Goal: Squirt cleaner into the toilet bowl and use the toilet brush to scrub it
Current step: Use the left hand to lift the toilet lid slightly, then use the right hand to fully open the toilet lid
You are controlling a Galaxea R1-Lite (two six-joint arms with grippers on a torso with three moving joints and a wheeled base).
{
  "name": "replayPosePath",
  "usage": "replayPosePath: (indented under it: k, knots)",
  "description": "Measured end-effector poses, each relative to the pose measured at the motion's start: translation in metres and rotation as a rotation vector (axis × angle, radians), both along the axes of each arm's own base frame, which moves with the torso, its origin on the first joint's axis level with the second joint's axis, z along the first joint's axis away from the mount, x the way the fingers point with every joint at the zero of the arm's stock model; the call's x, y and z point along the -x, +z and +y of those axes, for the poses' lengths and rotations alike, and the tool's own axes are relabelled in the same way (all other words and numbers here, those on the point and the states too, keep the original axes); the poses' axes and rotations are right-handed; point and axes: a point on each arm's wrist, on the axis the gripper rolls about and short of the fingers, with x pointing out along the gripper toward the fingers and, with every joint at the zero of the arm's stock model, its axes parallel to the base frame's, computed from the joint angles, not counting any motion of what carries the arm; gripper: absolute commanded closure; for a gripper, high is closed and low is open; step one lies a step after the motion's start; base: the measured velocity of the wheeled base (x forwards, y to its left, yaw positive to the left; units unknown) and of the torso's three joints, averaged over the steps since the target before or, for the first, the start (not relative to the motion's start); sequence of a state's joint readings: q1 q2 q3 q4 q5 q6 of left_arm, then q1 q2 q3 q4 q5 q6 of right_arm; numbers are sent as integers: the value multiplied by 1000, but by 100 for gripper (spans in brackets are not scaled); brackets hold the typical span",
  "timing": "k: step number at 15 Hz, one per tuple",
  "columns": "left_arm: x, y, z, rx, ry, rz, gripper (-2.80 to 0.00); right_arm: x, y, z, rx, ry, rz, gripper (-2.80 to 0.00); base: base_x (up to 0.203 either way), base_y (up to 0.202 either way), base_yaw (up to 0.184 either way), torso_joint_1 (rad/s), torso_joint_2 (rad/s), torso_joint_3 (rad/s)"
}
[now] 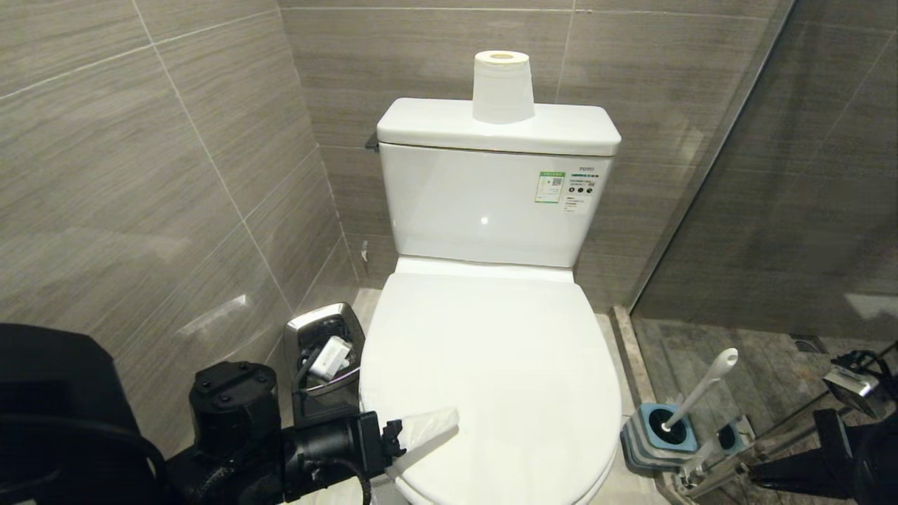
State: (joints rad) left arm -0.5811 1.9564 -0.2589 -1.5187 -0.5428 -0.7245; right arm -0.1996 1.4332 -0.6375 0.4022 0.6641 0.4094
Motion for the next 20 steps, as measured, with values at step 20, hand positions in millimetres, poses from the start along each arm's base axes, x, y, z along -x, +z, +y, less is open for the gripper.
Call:
replayPosePath:
  k: [20]
  knots:
    - [-3,7,-2,28,21,-7,-280,-82,-59,39,-192,267,-262,0,0,0,0,0,0,0]
